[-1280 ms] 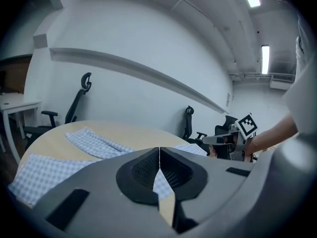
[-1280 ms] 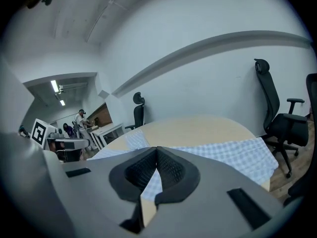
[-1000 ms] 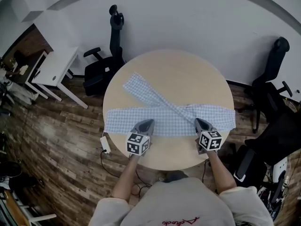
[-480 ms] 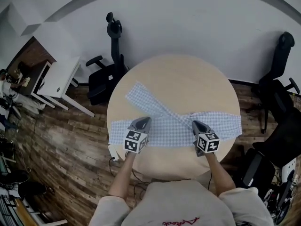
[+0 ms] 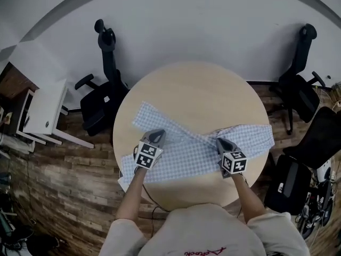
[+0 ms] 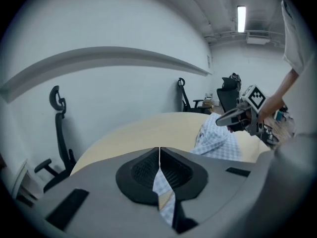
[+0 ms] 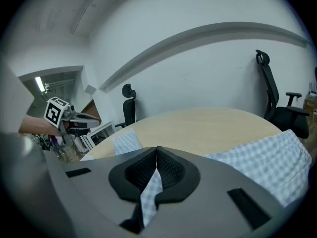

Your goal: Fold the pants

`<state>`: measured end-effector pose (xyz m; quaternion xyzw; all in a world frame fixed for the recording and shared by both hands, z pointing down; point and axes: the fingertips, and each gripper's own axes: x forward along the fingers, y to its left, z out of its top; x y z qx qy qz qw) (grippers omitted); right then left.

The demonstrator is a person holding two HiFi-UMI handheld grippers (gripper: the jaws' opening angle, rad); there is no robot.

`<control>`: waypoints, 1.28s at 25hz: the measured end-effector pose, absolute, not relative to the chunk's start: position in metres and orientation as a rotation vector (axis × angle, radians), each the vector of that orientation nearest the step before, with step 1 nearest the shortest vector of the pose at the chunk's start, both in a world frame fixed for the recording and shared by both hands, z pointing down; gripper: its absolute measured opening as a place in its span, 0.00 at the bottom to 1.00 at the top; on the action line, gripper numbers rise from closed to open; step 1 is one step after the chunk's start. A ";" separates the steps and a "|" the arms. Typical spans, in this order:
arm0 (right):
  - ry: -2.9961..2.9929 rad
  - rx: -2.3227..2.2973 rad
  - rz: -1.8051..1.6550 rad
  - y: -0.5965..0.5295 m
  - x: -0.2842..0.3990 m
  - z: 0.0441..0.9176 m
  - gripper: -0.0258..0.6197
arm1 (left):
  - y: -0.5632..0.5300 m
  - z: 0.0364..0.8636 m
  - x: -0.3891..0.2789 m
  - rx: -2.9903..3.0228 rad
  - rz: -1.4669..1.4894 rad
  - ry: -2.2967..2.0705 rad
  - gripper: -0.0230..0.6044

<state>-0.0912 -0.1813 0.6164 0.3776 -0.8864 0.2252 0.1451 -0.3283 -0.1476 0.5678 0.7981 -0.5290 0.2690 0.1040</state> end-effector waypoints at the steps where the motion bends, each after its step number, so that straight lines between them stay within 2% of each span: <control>1: -2.536 1.105 0.635 -0.183 -0.095 0.617 0.09 | -0.156 0.573 -0.334 2.385 0.836 -1.521 0.09; 5: -2.466 1.171 0.611 -0.187 -0.110 0.624 0.09 | -0.189 0.600 -0.359 2.461 0.984 -1.377 0.09; 13: -2.265 1.123 0.485 -0.164 -0.110 0.654 0.09 | -0.222 0.654 -0.363 2.633 1.432 -0.977 0.09; 20: -2.200 1.155 0.486 -0.169 -0.095 0.662 0.09 | -0.273 0.670 -0.441 2.570 1.716 -0.885 0.09; 25: -2.177 1.141 0.488 -0.178 -0.114 0.668 0.09 | -0.305 0.677 -0.483 2.513 1.777 -0.873 0.09; 32: -2.103 0.874 0.330 -0.178 -0.146 0.689 0.10 | -0.314 0.705 -0.498 2.523 1.947 -0.722 0.10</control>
